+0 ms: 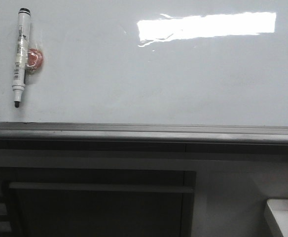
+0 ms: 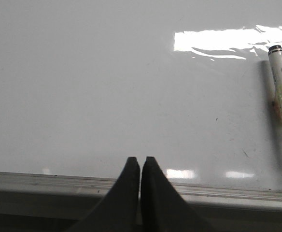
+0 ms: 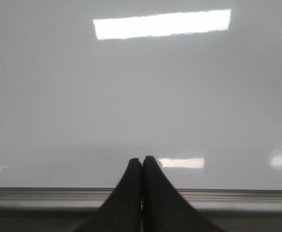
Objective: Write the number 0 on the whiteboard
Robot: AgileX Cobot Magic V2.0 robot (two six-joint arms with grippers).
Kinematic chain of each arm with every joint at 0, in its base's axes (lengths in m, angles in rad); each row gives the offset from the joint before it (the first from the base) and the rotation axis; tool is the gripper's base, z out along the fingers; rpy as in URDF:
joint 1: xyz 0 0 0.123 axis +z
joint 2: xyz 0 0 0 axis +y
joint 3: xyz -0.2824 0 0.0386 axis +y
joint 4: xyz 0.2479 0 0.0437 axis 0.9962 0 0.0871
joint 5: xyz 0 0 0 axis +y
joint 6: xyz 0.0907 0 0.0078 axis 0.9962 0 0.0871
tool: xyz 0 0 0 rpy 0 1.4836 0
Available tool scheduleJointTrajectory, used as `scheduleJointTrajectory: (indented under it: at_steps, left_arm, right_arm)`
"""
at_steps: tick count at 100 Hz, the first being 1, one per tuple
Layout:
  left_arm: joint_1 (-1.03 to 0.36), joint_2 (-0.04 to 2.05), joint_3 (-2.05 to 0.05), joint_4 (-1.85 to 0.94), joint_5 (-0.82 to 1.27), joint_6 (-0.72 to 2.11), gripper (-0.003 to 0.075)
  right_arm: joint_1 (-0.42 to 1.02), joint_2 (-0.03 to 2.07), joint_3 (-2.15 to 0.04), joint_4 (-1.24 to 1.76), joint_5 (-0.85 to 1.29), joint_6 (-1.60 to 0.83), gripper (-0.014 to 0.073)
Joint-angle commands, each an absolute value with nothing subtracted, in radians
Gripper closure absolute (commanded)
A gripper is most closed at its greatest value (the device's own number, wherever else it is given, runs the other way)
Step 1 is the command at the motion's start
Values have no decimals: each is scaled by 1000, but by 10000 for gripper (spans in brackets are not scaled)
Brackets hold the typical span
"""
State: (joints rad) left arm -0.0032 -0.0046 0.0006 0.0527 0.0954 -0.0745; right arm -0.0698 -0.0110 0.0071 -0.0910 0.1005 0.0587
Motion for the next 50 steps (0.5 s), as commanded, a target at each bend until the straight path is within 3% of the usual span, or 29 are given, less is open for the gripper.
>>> scheduleJointTrajectory:
  at_steps: [1,30,50]
  left_arm:
    - [-13,-32,12,22,18,-82,741]
    - [-11,94,-47,-74,106,-108,741]
    - [-11,352,-234,-57,199,-106,741]
  right_arm:
    - [-77,-28,30,-99,9,51,660]
    - [-77,80,-62,196,63,62,658]
    - [-77,255,-251,132,310,62,658]
